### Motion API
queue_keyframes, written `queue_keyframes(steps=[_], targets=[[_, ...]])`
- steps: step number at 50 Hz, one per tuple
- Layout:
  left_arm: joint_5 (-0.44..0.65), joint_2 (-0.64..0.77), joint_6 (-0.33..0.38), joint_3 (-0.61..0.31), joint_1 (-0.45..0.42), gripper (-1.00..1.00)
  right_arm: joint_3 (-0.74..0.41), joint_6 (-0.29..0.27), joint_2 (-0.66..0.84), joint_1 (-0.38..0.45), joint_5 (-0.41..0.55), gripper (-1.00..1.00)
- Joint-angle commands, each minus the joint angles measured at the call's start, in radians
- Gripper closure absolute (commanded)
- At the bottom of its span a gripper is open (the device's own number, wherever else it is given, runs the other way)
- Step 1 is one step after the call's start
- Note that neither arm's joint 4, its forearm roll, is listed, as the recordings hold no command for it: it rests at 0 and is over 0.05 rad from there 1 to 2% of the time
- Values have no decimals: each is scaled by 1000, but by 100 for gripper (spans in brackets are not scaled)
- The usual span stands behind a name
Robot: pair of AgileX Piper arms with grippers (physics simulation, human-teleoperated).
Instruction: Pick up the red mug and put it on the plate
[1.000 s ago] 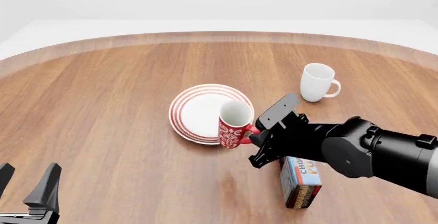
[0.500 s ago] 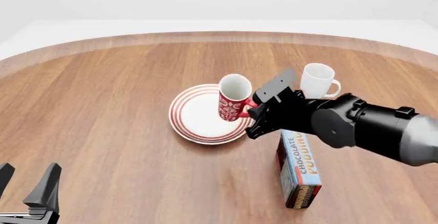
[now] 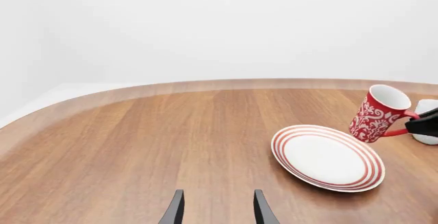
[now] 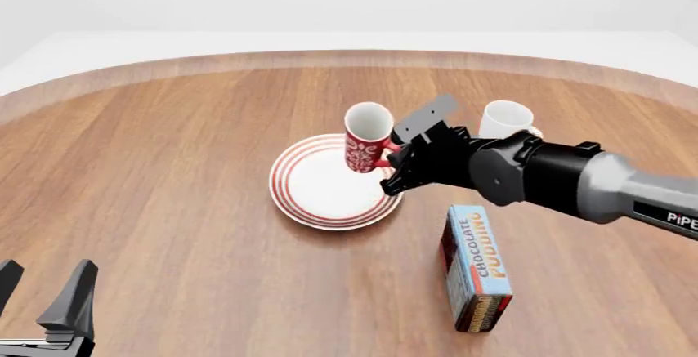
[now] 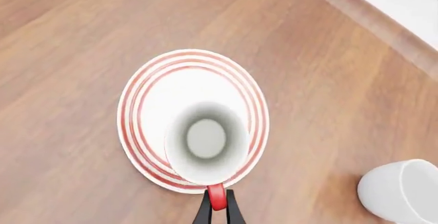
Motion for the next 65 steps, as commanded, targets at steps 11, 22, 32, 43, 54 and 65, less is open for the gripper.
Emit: queue_keyframes(steps=[11,22,32,43,54,65], targets=[[0,0,0,0,0,-100,-101,8,125,-7,-35,100],[0,0,0,0,0,-100,-143,7,180,-4,-37,100],[0,0,0,0,0,-100,-204,2,243,-9,-28,100],[0,0,0,0,0,-100,-247,3,306,-5,-26,100],[0,0,0,0,0,-100,-277,11,364,3,-30,100],[0,0,0,0,0,-100,-308,18,410,4,-35,100]])
